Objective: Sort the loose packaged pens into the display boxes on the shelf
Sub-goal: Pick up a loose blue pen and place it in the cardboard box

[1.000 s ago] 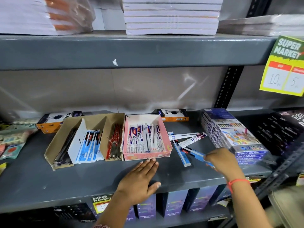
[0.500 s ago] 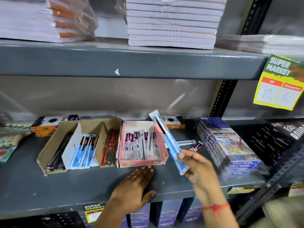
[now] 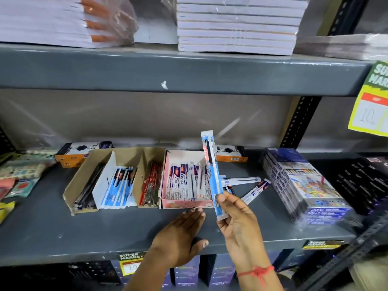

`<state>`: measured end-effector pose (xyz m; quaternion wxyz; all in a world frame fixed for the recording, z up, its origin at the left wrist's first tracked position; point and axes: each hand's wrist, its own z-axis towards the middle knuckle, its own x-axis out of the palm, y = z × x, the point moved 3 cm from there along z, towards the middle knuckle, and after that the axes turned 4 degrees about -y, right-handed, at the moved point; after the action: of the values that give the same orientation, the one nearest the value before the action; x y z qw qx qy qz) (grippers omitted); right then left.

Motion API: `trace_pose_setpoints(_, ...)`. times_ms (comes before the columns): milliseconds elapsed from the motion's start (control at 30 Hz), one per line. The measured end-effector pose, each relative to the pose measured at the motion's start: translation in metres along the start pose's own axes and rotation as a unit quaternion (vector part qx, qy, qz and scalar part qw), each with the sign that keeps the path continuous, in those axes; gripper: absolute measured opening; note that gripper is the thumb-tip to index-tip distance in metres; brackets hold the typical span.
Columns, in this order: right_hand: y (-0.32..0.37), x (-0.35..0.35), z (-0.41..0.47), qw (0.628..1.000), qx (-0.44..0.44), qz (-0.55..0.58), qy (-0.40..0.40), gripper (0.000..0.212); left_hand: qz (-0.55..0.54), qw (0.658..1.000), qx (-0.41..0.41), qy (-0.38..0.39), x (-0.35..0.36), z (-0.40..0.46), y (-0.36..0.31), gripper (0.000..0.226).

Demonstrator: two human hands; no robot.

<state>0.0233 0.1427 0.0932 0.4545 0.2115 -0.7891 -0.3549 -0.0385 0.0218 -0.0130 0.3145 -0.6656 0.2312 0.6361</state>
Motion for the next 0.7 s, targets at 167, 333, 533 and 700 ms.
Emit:
trace_pose_setpoints(167,-0.004,0.001,0.002,0.999,0.008,-0.007,0.036,0.018,0.000,1.000,-0.008,0.021,-0.002,0.000,-0.001,0.067)
trace_pose_setpoints(333,-0.022,0.014,0.004,0.995,0.028,-0.042,0.090,0.018,-0.044,0.998,-0.040,0.006,-0.015,-0.005,-0.005,0.064)
trace_pose_setpoints(533,-0.067,0.060,-0.003,0.982,0.076,-0.109,0.133,0.025,-0.047,0.991,-0.095,-0.086,-0.024,-0.057,0.023,0.044)
trace_pose_setpoints(700,-0.121,0.099,-0.016,0.973,0.089,-0.171,0.125,0.025,-0.079,0.972,-0.147,-0.166,-0.032,-0.115,0.084,0.042)
